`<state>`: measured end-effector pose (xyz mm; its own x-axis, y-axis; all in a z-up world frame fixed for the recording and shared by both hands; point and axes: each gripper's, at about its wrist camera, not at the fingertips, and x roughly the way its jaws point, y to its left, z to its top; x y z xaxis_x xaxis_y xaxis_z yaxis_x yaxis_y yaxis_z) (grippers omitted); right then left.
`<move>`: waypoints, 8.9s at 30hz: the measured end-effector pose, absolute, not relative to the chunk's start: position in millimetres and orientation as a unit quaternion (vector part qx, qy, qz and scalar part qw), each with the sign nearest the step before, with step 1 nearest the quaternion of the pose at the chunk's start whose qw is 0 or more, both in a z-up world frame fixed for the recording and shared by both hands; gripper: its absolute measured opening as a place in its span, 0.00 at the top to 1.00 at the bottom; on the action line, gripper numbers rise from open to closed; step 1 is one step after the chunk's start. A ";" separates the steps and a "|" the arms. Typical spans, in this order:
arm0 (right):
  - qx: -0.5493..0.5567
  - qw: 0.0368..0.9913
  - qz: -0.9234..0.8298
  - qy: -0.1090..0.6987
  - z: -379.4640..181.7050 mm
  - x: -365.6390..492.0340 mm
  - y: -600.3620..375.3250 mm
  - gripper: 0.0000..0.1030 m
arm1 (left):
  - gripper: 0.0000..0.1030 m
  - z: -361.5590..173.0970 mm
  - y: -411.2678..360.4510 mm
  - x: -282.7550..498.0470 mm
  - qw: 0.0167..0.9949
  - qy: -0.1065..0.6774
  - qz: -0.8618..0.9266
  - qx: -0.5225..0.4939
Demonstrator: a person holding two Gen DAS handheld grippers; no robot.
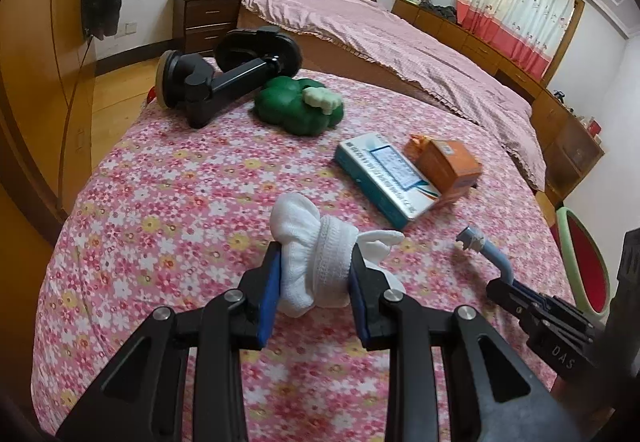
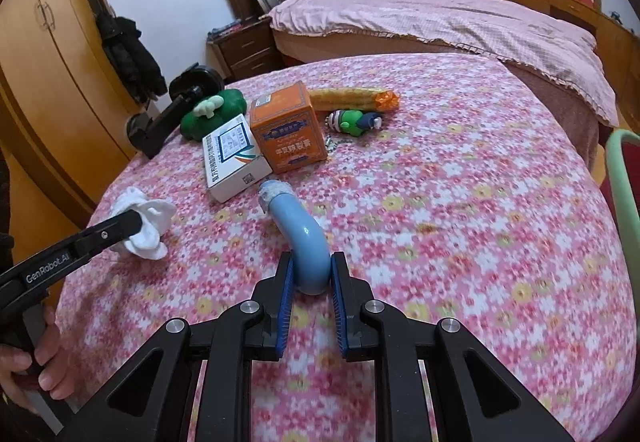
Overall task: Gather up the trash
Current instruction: 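Grasp blue plastic tube with right tool while left tool holds white cloth, then carry cloth and tube over the red bucket and open both tools, then move both open tools back toward the boxes on the bed, then grasp white medicine box with left tool while right tool grasps orange box, then carry both boxes over the red bucket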
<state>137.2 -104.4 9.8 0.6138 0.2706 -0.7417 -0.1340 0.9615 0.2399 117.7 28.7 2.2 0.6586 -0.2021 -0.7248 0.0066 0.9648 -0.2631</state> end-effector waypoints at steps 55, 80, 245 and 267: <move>0.295 0.899 -0.161 0.281 46.5 10.5 -389.9 0.83 | 0.70 34.8 -322.4 121.3 0.835 0.411 -0.365 0.028; 0.319 0.890 -0.160 0.285 28.1 18.5 -409.4 0.76 | 0.50 31.3 -356.6 122.3 0.833 0.398 -0.381 0.048; 0.265 0.928 -0.049 0.257 106.2 -14.1 -266.9 0.50 | 0.52 68.4 -113.8 70.7 0.873 0.413 -0.245 -0.085; 0.295 0.920 -0.112 0.234 101.4 -6.6 -347.3 0.50 | 0.52 75.6 -228.1 100.9 0.847 0.425 -0.317 -0.035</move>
<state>-6.6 -347.3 101.4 0.8654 -0.0677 -0.4965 0.3441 0.8007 0.4905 100.9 -228.1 75.6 0.4371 -0.5673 -0.6979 0.5078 0.7961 -0.3291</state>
